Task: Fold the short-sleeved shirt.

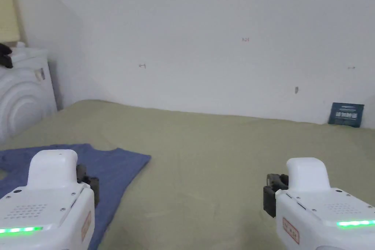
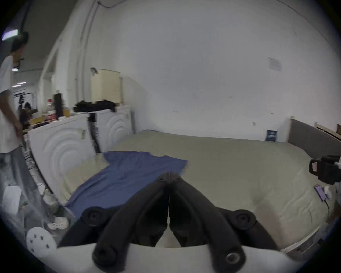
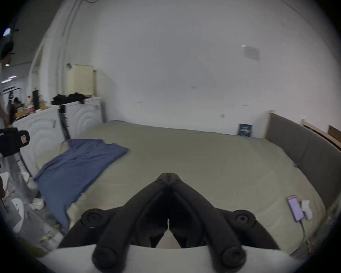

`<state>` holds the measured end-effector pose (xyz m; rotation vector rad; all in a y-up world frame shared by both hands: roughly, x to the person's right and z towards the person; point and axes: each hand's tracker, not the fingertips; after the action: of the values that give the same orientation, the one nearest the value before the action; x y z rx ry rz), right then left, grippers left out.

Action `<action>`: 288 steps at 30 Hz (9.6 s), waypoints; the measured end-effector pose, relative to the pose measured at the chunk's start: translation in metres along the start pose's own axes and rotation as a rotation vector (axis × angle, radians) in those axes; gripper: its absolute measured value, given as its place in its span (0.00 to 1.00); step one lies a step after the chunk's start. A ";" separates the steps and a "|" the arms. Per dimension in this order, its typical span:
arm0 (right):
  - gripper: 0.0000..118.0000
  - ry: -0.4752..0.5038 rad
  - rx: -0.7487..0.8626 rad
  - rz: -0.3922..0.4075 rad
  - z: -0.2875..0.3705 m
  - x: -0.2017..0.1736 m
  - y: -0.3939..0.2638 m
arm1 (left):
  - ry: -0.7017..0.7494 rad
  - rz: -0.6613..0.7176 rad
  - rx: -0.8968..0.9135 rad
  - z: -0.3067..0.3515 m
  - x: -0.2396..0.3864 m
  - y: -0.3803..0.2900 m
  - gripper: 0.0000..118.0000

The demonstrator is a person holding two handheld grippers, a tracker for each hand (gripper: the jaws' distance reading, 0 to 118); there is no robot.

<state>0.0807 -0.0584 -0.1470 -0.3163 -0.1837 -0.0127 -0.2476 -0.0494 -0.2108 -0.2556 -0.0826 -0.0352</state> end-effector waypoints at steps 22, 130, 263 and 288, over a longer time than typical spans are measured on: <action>0.01 0.364 -0.083 0.088 -0.082 -0.138 -0.017 | 0.166 0.023 -0.195 -0.034 -0.122 -0.015 0.00; 0.02 -0.147 -0.183 -0.158 -0.029 0.134 -0.076 | -0.248 -0.042 -0.316 -0.156 0.061 -0.041 0.00; 0.08 -0.044 -0.308 -0.410 -0.083 0.269 -0.090 | -0.630 0.225 -0.590 -0.230 0.000 -0.094 0.00; 0.01 -0.276 -0.200 -0.059 -0.012 0.132 -0.043 | -0.393 -0.103 -0.247 -0.085 0.120 -0.020 0.00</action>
<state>0.2114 -0.1007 -0.1214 -0.5124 -0.4668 -0.0460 -0.1227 -0.0931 -0.2773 -0.5027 -0.4847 -0.0978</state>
